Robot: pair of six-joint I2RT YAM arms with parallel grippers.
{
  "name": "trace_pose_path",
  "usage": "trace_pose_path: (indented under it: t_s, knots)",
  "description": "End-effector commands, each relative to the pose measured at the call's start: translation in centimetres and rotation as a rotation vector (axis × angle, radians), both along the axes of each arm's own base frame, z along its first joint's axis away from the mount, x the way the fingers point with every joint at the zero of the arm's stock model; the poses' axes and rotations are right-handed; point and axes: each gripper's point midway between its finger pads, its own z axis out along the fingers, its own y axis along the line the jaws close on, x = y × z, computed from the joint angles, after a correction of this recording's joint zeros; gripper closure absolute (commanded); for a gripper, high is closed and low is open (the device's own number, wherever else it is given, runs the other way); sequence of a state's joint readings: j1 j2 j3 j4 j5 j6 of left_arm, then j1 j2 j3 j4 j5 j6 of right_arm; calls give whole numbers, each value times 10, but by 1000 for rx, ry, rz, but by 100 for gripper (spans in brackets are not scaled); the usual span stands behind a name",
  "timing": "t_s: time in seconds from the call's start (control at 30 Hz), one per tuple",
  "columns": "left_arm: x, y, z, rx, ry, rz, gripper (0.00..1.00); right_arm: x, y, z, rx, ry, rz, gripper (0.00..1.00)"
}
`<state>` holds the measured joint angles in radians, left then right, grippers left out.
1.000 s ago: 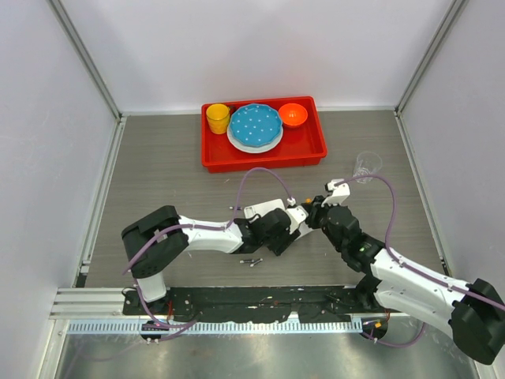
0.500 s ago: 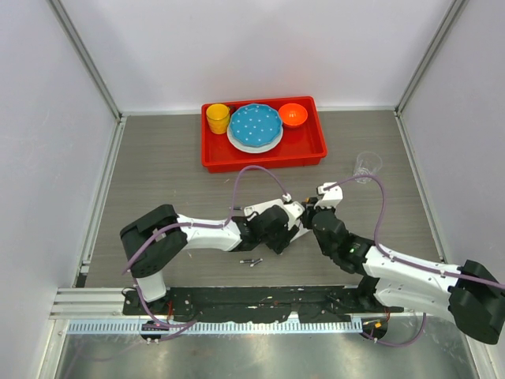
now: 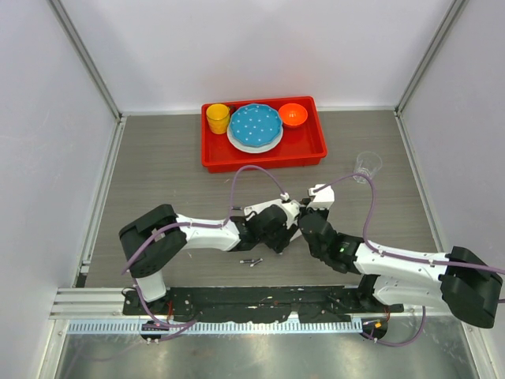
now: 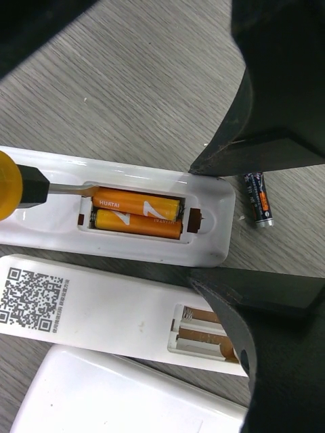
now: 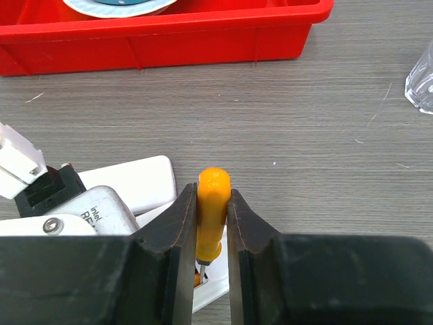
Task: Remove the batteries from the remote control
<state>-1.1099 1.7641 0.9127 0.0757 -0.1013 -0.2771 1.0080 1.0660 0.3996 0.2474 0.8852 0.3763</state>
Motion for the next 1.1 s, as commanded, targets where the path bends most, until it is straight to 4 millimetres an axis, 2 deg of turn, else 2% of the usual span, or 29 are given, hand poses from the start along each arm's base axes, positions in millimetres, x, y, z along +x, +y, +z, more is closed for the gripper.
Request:
trace_pose_path:
  t_s: [0.0,0.17,0.23,0.33,0.47,0.63,0.67,0.7,0.83,1.07]
  knots:
    - [-7,-1,-1,27,-37,-86,100,-19,21,-27,-153,94,164,99]
    - [-7,-1,0,6,-19,-88,100,-23,29,-39,-150,140,195,99]
    - [-7,-1,1,0,-11,-87,100,-27,38,-45,-104,170,220,98]
    - [-7,-1,1,-7,-6,-88,100,-32,50,-46,-6,188,253,99]
    - [-6,0,1,-8,-1,-82,100,-37,55,-42,101,198,264,99]
    - [-5,0,0,-8,5,-78,100,-37,52,-34,240,208,264,99]
    - [-5,1,-1,-4,7,-78,100,-37,53,-27,297,204,263,99]
    - [-5,1,-1,-5,8,-77,100,-40,54,-31,325,227,284,99]
    - [-5,1,0,-4,7,-74,100,-30,44,-22,471,231,272,99]
    - [-4,2,-2,-1,8,-71,100,-21,28,-4,452,170,231,99]
